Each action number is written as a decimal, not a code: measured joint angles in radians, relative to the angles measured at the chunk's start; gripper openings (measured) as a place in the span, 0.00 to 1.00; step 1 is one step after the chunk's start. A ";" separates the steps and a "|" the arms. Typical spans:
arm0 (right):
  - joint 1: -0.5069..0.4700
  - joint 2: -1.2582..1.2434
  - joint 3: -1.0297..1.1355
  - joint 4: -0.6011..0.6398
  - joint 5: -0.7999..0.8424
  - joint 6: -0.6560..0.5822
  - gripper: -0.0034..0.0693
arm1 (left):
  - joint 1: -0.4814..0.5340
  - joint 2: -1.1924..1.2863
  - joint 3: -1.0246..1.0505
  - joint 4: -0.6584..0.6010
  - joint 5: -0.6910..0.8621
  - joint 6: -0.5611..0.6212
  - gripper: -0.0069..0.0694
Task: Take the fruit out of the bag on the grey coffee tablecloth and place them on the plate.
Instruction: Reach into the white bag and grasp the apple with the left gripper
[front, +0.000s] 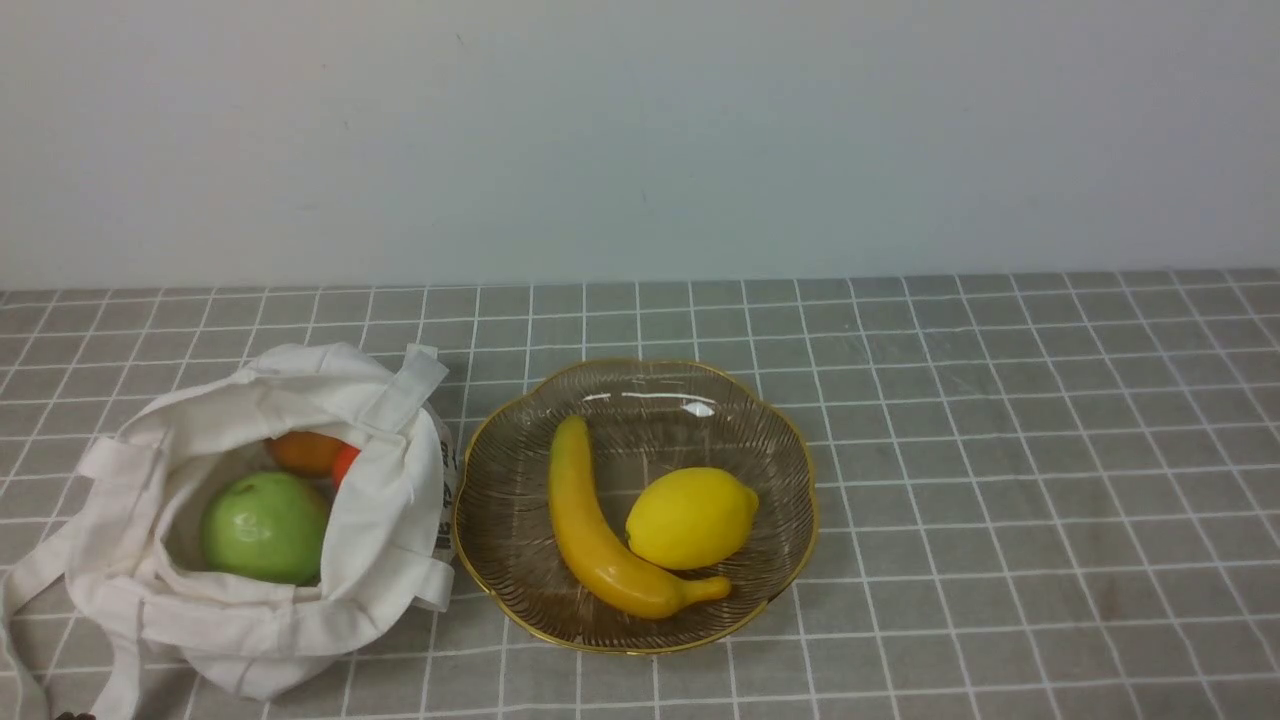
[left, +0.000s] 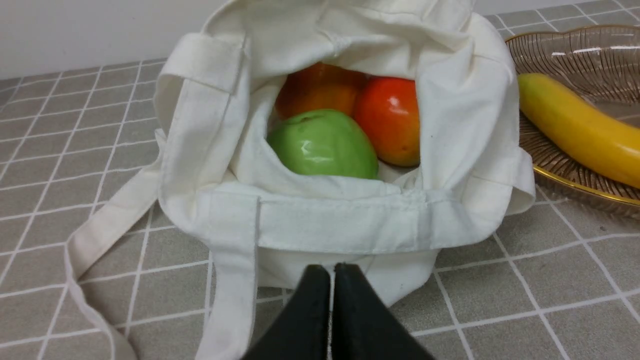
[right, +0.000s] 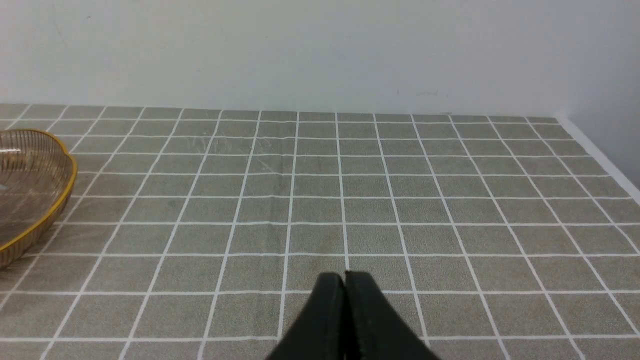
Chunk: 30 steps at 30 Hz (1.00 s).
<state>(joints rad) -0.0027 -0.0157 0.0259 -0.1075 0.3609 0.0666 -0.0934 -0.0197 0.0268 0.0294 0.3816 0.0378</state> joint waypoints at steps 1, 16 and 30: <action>0.000 0.000 0.000 0.000 0.000 0.000 0.03 | 0.000 0.000 0.000 0.000 0.000 0.000 0.08; 0.000 0.000 0.000 0.000 0.000 0.000 0.03 | 0.000 0.000 0.002 -0.287 -0.131 -0.157 0.08; 0.000 0.000 0.000 0.000 0.000 0.000 0.03 | 0.000 0.001 -0.036 -0.763 -0.515 -0.224 0.08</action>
<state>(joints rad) -0.0027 -0.0157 0.0259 -0.1075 0.3609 0.0666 -0.0934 -0.0187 -0.0090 -0.7341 -0.1333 -0.1858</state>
